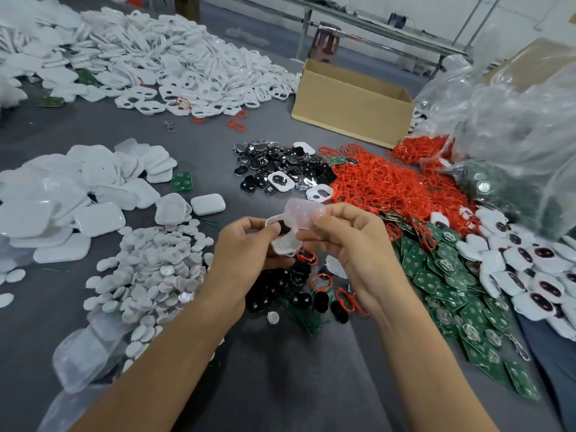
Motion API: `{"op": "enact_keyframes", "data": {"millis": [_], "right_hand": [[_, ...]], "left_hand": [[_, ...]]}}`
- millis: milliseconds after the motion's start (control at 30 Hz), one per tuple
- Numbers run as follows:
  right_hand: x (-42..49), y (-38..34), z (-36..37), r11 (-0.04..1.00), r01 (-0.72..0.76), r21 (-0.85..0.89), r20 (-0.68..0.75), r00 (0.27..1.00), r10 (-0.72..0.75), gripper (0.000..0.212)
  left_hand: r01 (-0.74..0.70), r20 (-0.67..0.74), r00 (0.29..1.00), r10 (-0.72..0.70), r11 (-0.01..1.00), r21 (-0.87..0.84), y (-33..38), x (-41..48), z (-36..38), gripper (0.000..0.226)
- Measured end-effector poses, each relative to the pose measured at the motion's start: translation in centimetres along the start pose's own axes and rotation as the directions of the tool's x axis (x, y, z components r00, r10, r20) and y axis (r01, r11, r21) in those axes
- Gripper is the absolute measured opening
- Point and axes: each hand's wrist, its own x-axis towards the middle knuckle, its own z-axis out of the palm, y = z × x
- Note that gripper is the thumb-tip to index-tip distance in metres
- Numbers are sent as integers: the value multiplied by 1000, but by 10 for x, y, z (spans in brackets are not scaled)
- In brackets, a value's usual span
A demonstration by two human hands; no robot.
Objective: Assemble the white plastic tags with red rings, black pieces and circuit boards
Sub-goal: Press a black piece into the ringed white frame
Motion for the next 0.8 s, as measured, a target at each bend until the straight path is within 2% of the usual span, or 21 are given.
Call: {"op": "enact_keyframes", "data": {"millis": [133,267,467,567,667,800], "right_hand": [[-3,9,13,1000,-20,-21,-120,993,17,9],[-7,18,24,994,-88,72,-179,979,99,16],[-7,30,32,995,-46,87,-293,954,69,8],[-3,38,32,993,6,-121,-372,927,-51,14],[-3,41,31,922,94,-377,-364,900,-241,16],[-3,44,30,870,138,-474,-337,884,-324,26]], "left_hand": [[40,22,999,-37,990,-136,3,-1,4,17],[15,35,999,-10,987,-161,4,-4,5,20],[-10,34,999,18,976,-216,4,-6,8,23],[-18,28,999,26,973,-232,3,-5,8,23],[-25,19,999,31,971,-237,3,-6,9,24],[-30,10,999,34,970,-241,3,-7,11,22]]}}
